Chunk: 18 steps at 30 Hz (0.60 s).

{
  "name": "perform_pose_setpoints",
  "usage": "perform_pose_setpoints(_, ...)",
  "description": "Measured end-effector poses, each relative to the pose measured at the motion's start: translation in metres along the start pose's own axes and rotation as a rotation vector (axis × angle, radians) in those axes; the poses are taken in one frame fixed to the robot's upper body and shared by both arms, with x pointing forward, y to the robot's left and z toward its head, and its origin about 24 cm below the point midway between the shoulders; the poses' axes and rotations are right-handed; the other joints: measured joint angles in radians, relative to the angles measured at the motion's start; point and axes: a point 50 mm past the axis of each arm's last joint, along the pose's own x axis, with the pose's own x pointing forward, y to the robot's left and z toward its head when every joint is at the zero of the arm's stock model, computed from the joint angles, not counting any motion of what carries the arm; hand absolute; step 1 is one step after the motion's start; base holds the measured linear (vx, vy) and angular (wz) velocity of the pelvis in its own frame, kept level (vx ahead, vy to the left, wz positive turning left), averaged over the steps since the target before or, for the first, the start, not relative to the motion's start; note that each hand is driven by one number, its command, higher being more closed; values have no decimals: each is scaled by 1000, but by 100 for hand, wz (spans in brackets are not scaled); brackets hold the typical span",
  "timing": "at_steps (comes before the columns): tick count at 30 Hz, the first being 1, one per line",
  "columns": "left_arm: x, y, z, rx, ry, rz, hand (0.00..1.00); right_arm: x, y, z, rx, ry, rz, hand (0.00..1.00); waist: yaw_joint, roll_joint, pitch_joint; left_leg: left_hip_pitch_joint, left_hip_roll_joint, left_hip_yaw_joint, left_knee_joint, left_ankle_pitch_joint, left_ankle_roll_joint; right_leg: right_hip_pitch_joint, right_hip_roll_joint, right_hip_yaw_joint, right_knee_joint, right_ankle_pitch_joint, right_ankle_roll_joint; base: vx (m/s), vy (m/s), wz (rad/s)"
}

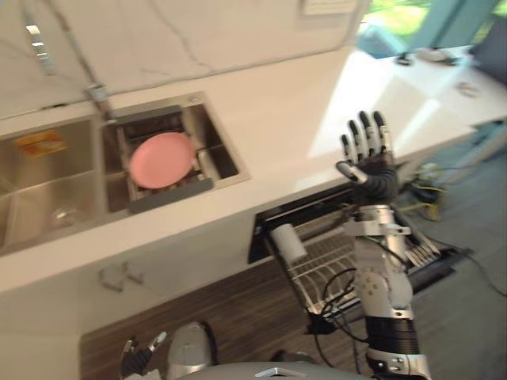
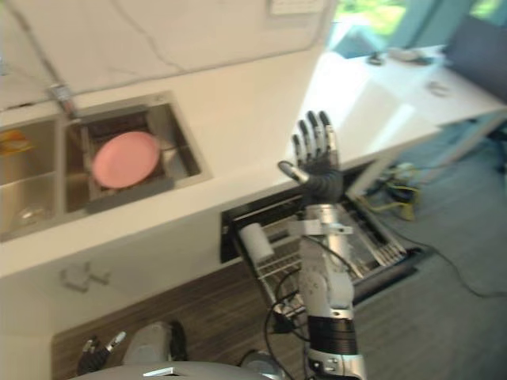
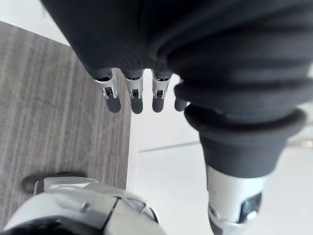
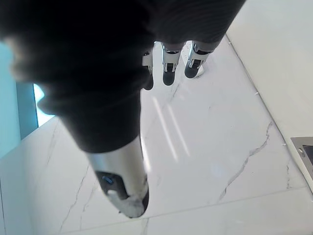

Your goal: Walk over to the sink, pick up the cup, carry it to the dishwasher, place the cup inside the dishwasher, then close the dishwasher door

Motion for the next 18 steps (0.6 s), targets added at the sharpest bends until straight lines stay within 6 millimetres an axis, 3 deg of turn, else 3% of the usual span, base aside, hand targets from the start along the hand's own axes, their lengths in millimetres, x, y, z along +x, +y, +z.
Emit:
perform_pose_setpoints(1, -1, -2, -2, 10, 5, -7, 0, -2, -5, 4, -5, -15, -27, 0, -11, 17, -10, 20, 18, 29, 36, -8, 4, 4, -5, -35, 7, -1, 2, -67, 68, 191)
perform_pose_setpoints(2, -2, -6, -3, 43, 3, -28, 0, -7, -16, 14, -37, -47, -74, 0, -28, 46, -28, 38, 34, 68, 29, -24, -17, 13, -21, -116, 45, -17, 23, -38, 68, 150)
perform_pose_setpoints(3, -2, -9, -1, 53, -5, -39, 0, -8, -19, 16, -45, -57, -87, 0, -35, 48, -29, 32, 26, 74, 15, -26, -24, 11, -26, -134, 60, -21, 25, -110, 103, 281)
perform_pose_setpoints(4, 1, -19, 17, 148, -96, -103, 0, -10, -29, 25, -63, -94, -152, 0, -79, 40, -53, 40, -102, 90, -241, 5, 1, -25, -34, -167, 22, -9, 15, -101, 59, 214)
perform_pose_setpoints(5, 2, -20, 19, 157, -105, -107, 0, -10, -29, 27, -65, -97, -157, 0, -84, 41, -54, 47, -120, 79, -286, 13, 2, -24, -32, -174, 10, -5, 9, -186, 105, 262)
perform_pose_setpoints(6, 3, -23, 24, 178, -126, -123, 0, -13, -31, 28, -68, -99, -177, 0, -86, 52, -60, 83, -166, 29, -462, 34, -7, -20, -13, -228, 1, 4, 14, -156, 74, 138)
perform_pose_setpoints(7, 5, -27, 26, 204, -127, -138, 0, -16, -31, 24, -48, -90, -202, 0, -81, 38, -60, 98, -190, -16, -549, 64, -5, -15, -12, -260, 18, -1, 31, -156, 74, 143)
perform_pose_setpoints(9, 7, -27, 27, 233, -127, -160, 0, -20, -31, 21, -33, -85, -225, 0, -82, 26, -61, 101, -203, -80, -576, 88, 1, -8, -29, -270, 74, -3, 18, -92, -75, 97)
perform_pose_setpoints(11, 6, -30, 26, 244, -125, -171, 0, -20, -30, 20, -33, -81, -226, 0, -82, 32, -62, 114, -210, -116, -583, 97, 6, -18, -84, -261, 207, -10, 8, -66, -53, 57)
perform_pose_setpoints(13, 7, -31, 28, 264, -130, -189, 0, -19, -27, 19, -36, -76, -217, 0, -89, 28, -61, 122, -220, -133, -582, 99, 14, -57, -148, -191, 354, -12, 2, -32, 17, 26)
perform_pose_setpoints(14, 8, -35, 29, 278, -130, -205, 0, -20, -26, 20, -39, -79, -216, 0, -97, 21, -59, 126, -227, -148, -582, 103, 27, -97, -165, -73, 423, -15, -42, -25, 4, 41)
perform_pose_setpoints(15, 10, -38, 29, 310, -121, -222, 0, -24, -26, 19, -52, -74, -232, 0, -112, 17, -60, 126, -229, -171, -584, 108, 33, -133, -147, 75, 436, -48, -56, -29, -3, 51)
perform_pose_setpoints(18, 14, -38, 31, 345, -97, -239, 0, -35, -27, 21, -64, -68, -281, 0, -121, -10, -70, 133, -240, -200, -605, 120, 21, -174, -87, 299, 370, -53, -28, -44, -20, 41)
